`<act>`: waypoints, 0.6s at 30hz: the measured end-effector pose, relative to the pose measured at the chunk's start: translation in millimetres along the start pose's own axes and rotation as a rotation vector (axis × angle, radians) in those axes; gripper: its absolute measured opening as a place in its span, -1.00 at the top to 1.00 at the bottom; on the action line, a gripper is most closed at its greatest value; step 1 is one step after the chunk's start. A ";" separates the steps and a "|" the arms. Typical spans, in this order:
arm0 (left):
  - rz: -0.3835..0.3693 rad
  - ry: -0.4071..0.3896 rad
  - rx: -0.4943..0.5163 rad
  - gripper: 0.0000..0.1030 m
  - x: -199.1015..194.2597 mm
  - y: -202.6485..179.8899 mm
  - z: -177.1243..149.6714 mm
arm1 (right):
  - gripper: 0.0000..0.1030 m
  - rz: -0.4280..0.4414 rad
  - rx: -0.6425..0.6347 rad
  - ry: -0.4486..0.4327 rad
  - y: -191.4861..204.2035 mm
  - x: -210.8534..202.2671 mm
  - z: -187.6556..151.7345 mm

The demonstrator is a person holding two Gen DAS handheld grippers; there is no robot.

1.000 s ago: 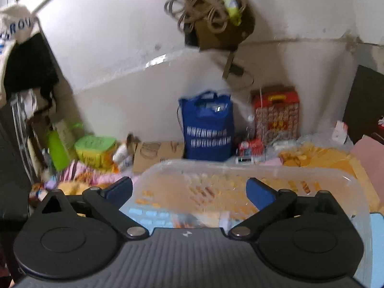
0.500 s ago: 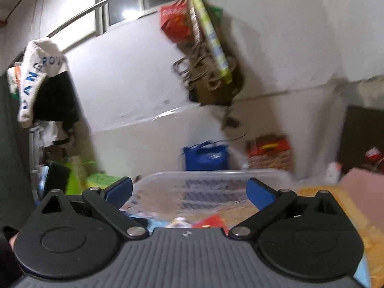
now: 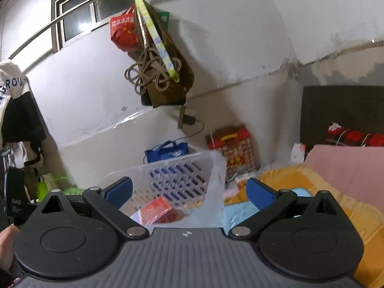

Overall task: Organize objects
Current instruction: 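Lower the basket onto the blue mat and open the left gripper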

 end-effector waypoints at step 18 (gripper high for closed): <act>0.030 -0.170 -0.009 -0.61 -85.7 7.1 -40.2 | -1.00 -0.079 -0.041 -0.008 5.3 -20.4 -31.6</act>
Point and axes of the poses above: each gripper's, at about its wrist camera, not at the fingertips, and x roughly the way its jaws point, y to its left, z to its top, the point moved 1 cm from there along x, roughly the way its jaws point, and after that the axes turned 13 degrees about x, right-handed, at the moved point
